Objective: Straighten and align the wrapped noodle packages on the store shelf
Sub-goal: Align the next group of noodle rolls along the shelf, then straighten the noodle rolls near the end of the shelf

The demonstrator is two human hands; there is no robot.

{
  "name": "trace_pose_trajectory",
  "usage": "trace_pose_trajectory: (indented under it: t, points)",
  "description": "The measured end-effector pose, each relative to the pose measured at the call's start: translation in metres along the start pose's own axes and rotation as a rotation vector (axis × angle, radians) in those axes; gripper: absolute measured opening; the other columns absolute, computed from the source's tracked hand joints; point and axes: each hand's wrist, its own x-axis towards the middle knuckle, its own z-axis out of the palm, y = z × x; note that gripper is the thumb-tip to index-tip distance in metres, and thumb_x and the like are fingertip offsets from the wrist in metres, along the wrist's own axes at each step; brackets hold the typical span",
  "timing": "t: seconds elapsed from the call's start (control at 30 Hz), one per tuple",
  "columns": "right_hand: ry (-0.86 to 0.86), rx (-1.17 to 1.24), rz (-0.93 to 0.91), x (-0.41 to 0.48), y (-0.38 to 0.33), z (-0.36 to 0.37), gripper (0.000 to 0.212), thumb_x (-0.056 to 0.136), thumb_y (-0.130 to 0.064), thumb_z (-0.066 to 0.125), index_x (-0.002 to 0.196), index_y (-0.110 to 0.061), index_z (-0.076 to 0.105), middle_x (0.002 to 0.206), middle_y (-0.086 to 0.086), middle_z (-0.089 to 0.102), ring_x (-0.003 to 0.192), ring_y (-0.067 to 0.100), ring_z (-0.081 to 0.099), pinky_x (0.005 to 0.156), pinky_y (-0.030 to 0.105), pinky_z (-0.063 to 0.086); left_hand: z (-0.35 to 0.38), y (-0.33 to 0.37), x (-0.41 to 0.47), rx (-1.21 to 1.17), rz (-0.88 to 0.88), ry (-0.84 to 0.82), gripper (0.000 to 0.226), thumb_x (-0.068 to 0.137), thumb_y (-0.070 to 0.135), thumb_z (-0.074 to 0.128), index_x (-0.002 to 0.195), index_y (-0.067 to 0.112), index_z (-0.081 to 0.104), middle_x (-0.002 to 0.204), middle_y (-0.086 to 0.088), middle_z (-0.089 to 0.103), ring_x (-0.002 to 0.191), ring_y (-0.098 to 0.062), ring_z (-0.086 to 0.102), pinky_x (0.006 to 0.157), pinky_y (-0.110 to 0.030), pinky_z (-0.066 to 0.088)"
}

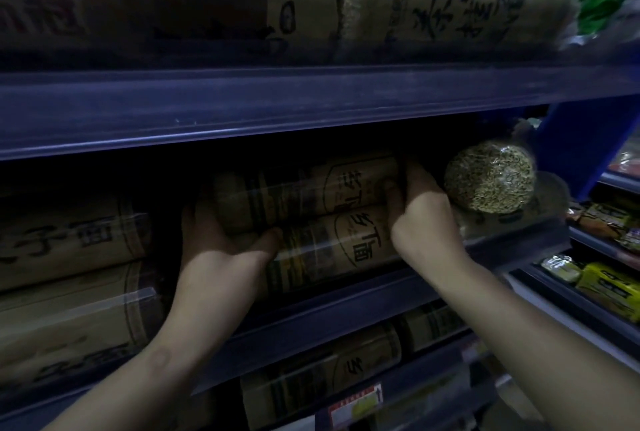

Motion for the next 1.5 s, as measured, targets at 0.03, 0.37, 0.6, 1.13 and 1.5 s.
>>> trace_pose_trajectory:
  t: [0.03, 0.37, 0.6, 1.13, 1.5]
  points:
    - [-0.02, -0.018, 0.004, -0.005, -0.003, -0.004, 0.052, 0.101, -0.023, 0.049, 0.151, -0.015, 0.037, 0.142, 0.014, 0.052, 0.123, 0.032, 0.052, 0.092, 0.025, 0.04, -0.001, 0.002, -0.001, -0.004, -0.001, -0.004, 0.083, 0.073, 0.03, 0.081, 0.145, 0.024, 0.042, 0.138, -0.012, 0.053, 0.126, -0.029, 0.055, 0.107, -0.047, 0.042]
    - [-0.049, 0.461, 0.01, -0.055, -0.002, -0.081, 0.056, 0.088, -0.053, 0.064, 0.14, -0.045, 0.047, 0.136, -0.025, 0.057, 0.125, -0.004, 0.053, 0.1, 0.03, 0.045, 0.034, 0.049, -0.053, -0.008, 0.326, -0.005, 0.088, 0.07, 0.057, 0.069, 0.145, 0.04, 0.027, 0.134, 0.04, 0.027, 0.123, 0.036, 0.022, 0.097, 0.008, 0.017]
    - [0.016, 0.416, 0.053, -0.062, 0.036, -0.149, 0.06, 0.081, -0.051, 0.066, 0.138, -0.042, 0.048, 0.134, -0.024, 0.059, 0.122, -0.002, 0.056, 0.099, 0.032, 0.046, 0.084, 0.07, -0.058, -0.172, 0.29, -0.192, 0.1, 0.067, 0.063, 0.074, 0.154, 0.038, 0.03, 0.152, 0.027, 0.037, 0.137, 0.017, 0.031, 0.107, -0.004, 0.026]
    - [0.033, 0.425, 0.151, -0.027, 0.122, -0.191, 0.068, 0.08, -0.053, 0.064, 0.143, -0.038, 0.044, 0.134, -0.027, 0.056, 0.122, -0.009, 0.052, 0.104, 0.032, 0.044, 0.18, 0.091, -0.054, -0.127, 0.33, -0.2, 0.097, 0.066, 0.064, 0.078, 0.15, 0.039, 0.034, 0.14, 0.037, 0.035, 0.123, 0.035, 0.026, 0.09, 0.011, 0.019]
    - [-0.069, 0.543, 0.136, 0.006, 0.157, -0.181, 0.079, 0.075, -0.053, 0.07, 0.147, -0.039, 0.042, 0.144, -0.021, 0.052, 0.126, -0.009, 0.049, 0.101, 0.018, 0.043, 0.205, 0.086, -0.04, -0.074, 0.36, -0.143, 0.095, 0.062, 0.071, 0.065, 0.148, 0.047, 0.032, 0.13, 0.046, 0.031, 0.12, 0.034, 0.028, 0.088, 0.011, 0.022]
